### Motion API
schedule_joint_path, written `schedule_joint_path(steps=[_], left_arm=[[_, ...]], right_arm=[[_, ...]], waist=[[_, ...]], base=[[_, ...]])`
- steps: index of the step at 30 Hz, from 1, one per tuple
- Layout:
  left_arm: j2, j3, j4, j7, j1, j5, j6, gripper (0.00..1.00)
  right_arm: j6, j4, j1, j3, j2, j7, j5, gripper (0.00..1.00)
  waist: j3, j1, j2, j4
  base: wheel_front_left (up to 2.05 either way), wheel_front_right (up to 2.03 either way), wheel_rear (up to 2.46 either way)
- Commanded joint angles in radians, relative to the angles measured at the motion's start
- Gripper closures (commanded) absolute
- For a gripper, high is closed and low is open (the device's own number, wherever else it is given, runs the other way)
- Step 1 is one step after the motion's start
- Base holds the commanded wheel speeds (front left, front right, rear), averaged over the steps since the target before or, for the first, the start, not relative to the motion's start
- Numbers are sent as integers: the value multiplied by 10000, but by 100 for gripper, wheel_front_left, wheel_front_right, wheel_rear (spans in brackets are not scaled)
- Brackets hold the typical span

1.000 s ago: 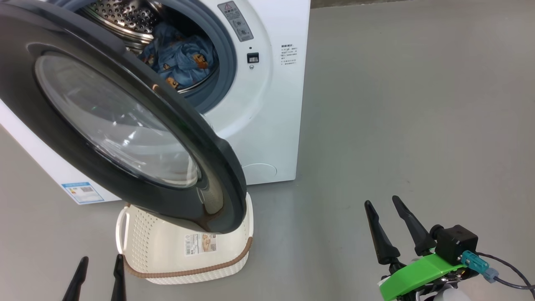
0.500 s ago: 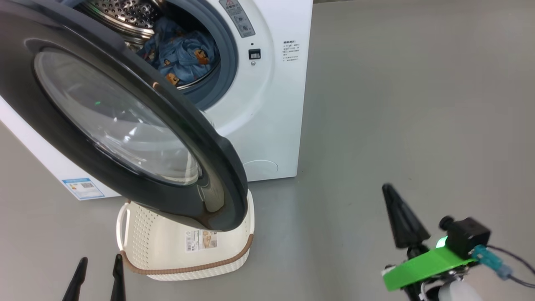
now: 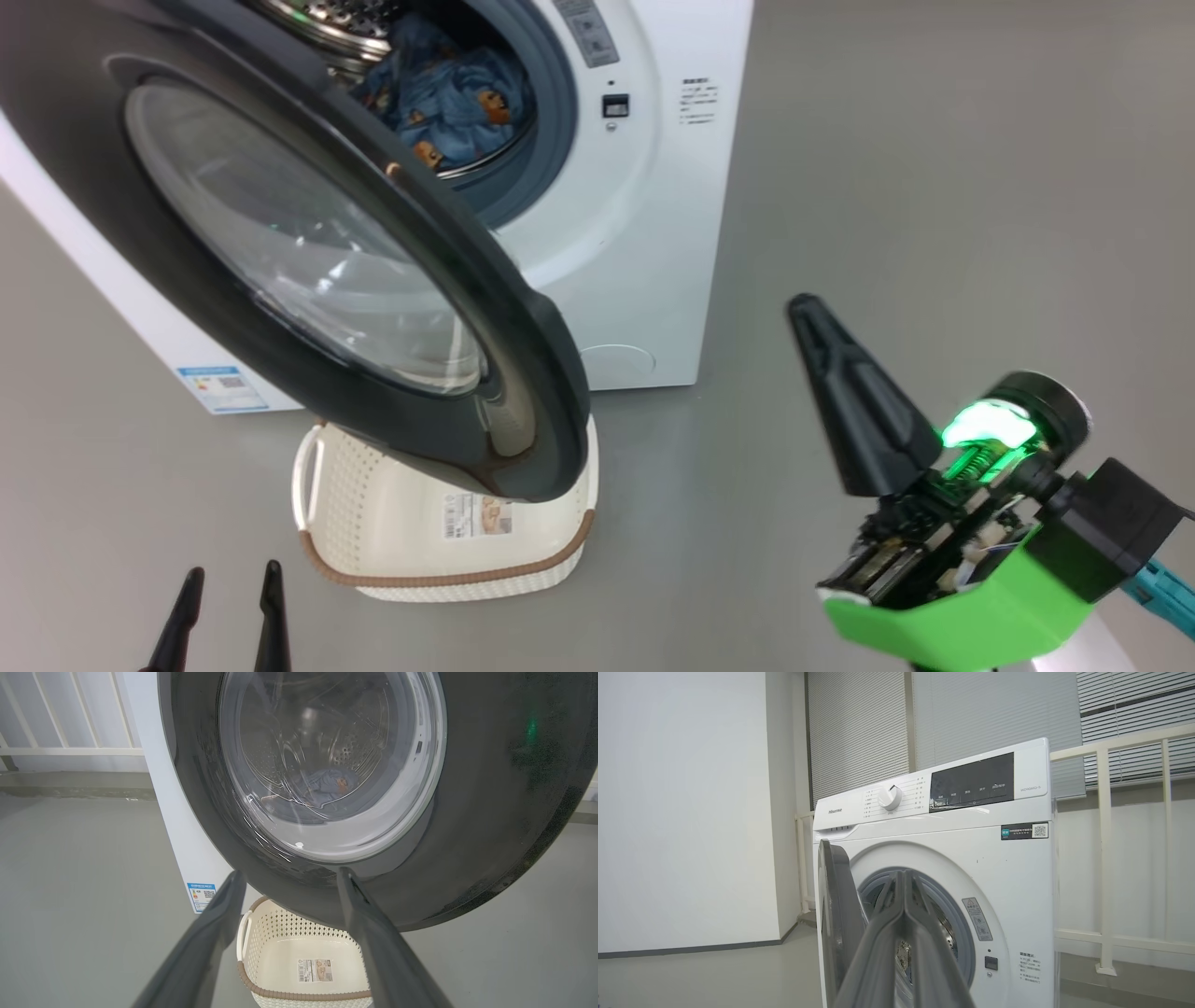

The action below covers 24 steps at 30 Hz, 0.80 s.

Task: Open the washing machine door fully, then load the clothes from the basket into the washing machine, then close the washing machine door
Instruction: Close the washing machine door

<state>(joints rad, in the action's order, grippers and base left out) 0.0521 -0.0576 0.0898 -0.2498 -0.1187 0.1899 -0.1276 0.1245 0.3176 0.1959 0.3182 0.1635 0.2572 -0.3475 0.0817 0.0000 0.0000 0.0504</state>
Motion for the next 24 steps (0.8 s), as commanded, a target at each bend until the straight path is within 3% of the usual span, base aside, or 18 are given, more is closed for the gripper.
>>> schedule_joint_path(steps=[1,8,16,24], left_arm=[[62,-275,-224,-120,334,141,-30,0],[21,-96,-147,-120,451,205,-30,0],[-5,218,-127,-120,596,280,-30,0],[-14,575,-197,-120,815,467,-30,0]], right_arm=[[62,409,349,468,81,45,-195,100],[62,509,922,2367,875,45,-813,100],[62,-747,1543,4261,1639,45,-1732,100],[62,-2181,1942,4776,1800,45,-2067,100]], waist=[[64,0,0,198],[102,0,0,795],[246,0,0,1552],[594,0,0,2157]], base=[[0,0,0],[0,0,0],[0,0,0],[0,0,0]])
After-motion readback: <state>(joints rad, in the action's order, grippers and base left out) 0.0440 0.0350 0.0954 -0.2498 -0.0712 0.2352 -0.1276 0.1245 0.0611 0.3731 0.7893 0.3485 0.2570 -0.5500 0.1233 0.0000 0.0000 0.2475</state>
